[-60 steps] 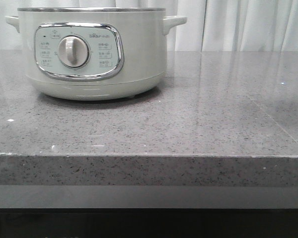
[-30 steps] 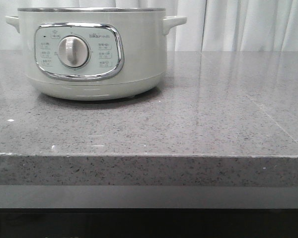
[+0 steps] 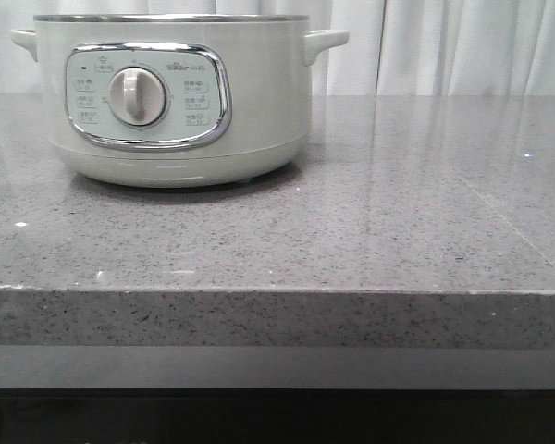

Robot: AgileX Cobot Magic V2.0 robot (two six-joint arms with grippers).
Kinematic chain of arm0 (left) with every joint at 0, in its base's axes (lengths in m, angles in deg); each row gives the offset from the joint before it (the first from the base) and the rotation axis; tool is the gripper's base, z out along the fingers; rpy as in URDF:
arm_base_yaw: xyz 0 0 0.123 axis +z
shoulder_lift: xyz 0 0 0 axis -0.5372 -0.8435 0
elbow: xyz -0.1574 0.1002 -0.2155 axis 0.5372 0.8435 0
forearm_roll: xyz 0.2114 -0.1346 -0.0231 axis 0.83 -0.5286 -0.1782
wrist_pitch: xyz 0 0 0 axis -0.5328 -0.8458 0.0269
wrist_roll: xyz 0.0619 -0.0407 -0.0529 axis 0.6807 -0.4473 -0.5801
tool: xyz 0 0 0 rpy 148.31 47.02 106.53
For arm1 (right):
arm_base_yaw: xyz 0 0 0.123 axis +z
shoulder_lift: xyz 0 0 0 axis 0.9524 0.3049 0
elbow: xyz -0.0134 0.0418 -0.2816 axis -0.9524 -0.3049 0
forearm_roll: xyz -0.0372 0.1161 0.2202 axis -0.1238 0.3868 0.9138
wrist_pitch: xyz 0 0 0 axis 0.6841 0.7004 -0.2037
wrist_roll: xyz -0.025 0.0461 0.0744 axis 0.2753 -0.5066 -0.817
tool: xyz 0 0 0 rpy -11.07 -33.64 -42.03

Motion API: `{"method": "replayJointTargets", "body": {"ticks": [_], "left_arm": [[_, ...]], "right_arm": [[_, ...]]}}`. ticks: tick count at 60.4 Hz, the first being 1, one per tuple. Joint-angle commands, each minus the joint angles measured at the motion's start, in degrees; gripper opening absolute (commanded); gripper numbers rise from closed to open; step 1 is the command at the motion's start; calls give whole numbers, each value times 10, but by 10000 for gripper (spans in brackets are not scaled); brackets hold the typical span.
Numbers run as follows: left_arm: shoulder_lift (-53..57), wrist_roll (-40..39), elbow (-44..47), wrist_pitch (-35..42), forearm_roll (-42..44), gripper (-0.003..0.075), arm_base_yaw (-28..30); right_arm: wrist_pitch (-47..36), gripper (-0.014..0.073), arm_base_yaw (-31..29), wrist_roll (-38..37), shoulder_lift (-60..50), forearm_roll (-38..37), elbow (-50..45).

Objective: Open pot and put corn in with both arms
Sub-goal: 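Withdraw the right gripper away from the pot, then lower the glass lid back onto the pot with the left gripper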

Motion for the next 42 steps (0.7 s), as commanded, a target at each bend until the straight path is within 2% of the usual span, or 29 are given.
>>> {"method": "replayJointTargets", "body": {"ticks": [1, 15, 28, 42], "left_arm": [[1, -6, -19, 83, -4, 239, 0], [0, -6, -16, 95, -6, 239, 0], [-37, -6, -13, 187, -58, 239, 0], [-128, -6, -39, 265, -63, 239, -3]], "right_arm": [[-40, 537, -3, -1, 0, 0, 14], [-40, 537, -3, -1, 0, 0, 14], [-40, 537, -3, -1, 0, 0, 14], [-40, 537, -3, -1, 0, 0, 14]]}}
